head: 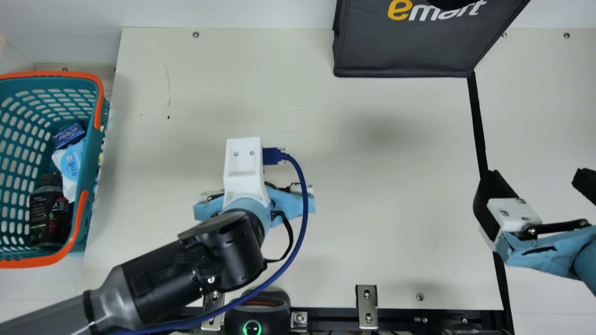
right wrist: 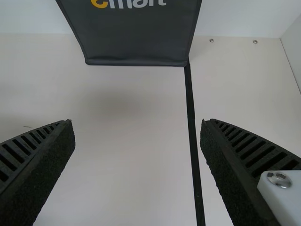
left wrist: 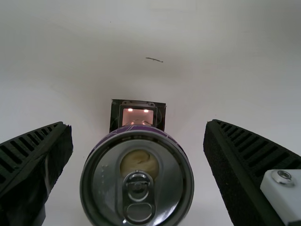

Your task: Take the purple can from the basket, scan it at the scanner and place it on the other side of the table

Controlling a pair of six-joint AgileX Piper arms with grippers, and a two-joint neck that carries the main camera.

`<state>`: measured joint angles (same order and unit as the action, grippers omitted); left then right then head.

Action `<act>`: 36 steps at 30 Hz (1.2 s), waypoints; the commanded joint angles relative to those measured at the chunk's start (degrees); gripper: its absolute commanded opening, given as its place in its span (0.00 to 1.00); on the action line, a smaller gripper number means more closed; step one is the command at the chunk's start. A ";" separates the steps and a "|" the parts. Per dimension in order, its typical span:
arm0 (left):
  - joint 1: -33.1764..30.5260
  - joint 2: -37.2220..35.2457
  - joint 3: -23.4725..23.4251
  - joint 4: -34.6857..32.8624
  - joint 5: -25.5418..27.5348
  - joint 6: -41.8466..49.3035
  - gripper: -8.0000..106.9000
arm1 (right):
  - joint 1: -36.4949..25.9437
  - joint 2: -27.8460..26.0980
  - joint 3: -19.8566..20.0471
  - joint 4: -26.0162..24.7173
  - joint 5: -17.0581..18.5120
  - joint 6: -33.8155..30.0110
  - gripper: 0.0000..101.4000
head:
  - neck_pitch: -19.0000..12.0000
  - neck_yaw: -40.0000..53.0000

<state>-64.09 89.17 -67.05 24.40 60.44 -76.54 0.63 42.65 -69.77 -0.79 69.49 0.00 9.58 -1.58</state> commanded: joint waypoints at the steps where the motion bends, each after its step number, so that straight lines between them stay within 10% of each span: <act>1: 0.13 0.35 0.15 0.10 -0.34 -0.22 0.74 | 0.00 0.00 0.00 0.00 0.00 0.00 0.94 | -1.66 0.00; 14: -0.33 -1.51 -0.51 -0.74 -0.10 6.31 0.00 | 0.00 0.00 0.00 0.00 0.00 0.00 0.94 | -1.66 0.00; 36: 11.51 -12.82 3.23 -24.72 -5.14 64.34 0.00 | 0.00 0.00 0.00 0.00 0.00 0.00 0.94 | -1.66 0.00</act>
<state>-53.87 76.44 -63.91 3.18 55.24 -24.87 0.63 42.65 -69.77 -0.79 69.49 0.00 9.58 -1.58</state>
